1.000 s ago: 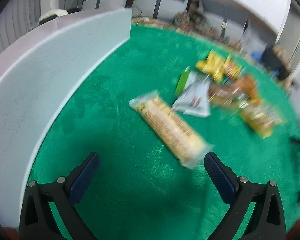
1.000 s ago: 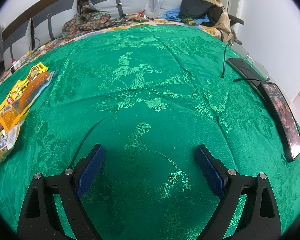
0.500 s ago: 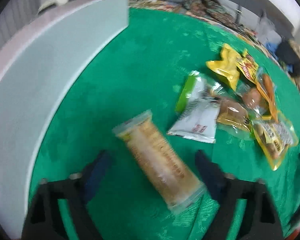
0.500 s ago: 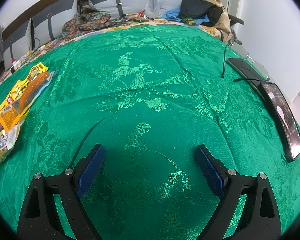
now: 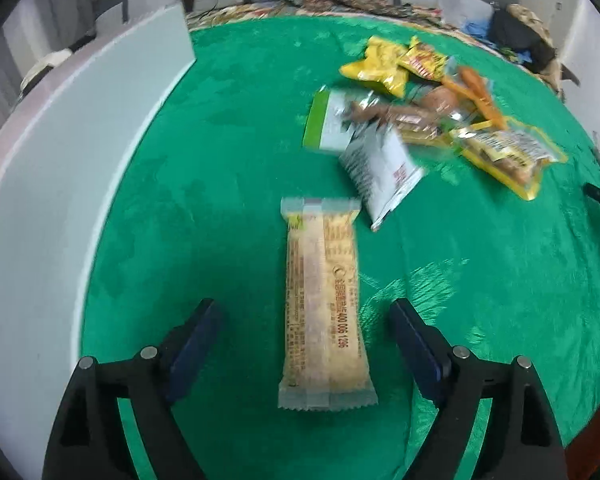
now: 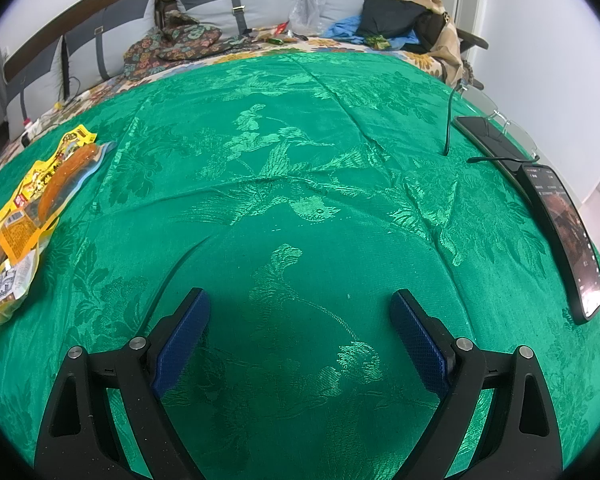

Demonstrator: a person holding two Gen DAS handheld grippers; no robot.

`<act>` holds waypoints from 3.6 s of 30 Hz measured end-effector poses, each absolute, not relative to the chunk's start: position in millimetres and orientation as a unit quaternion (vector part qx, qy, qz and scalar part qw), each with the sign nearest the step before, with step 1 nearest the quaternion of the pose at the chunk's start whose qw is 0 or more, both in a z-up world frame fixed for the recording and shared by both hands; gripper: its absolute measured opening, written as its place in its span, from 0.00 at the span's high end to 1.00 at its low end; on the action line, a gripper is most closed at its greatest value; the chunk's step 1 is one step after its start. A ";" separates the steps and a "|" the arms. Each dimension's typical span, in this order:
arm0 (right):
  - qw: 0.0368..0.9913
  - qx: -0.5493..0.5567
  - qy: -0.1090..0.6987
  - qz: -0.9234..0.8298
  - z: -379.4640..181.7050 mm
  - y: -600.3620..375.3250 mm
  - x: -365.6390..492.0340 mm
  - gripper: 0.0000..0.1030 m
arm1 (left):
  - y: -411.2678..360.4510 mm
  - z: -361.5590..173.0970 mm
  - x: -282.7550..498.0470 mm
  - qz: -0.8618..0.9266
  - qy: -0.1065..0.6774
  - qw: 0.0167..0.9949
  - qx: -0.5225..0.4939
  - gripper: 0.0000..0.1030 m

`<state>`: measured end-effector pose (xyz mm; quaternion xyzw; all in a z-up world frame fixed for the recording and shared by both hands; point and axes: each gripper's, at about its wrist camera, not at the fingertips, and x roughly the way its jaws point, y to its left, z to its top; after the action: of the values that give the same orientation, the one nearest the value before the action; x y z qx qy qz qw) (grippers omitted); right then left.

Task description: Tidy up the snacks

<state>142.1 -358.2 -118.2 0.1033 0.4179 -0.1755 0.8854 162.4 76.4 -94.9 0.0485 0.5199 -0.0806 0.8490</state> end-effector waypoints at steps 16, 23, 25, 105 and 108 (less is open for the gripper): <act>0.885 0.103 0.418 -0.176 -118.8 -359.2 142.5 0.09 | 87.2 -102.5 159.2 -0.049 0.465 0.884 0.021 0.00; 0.885 0.103 0.418 -0.176 -118.7 -359.2 142.5 0.09 | 88.8 -101.9 156.7 -0.049 0.464 0.884 0.020 0.00; 0.876 0.112 0.434 -0.180 -116.3 -359.4 147.2 0.09 | 89.0 -101.7 157.7 -0.049 0.464 0.884 0.020 0.00; 0.792 0.135 0.494 0.333 50.9 190.6 233.6 0.20 | 367.1 2.2 91.4 0.131 0.449 0.869 -0.160 0.21; 0.793 0.123 0.495 0.334 37.0 186.5 221.6 0.19 | 362.1 4.9 79.7 0.141 0.431 0.877 -0.160 0.21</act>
<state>221.6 186.5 37.0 0.1226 0.4950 0.3336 0.7929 79.7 362.1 4.9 -0.1596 0.4312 0.1412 0.8767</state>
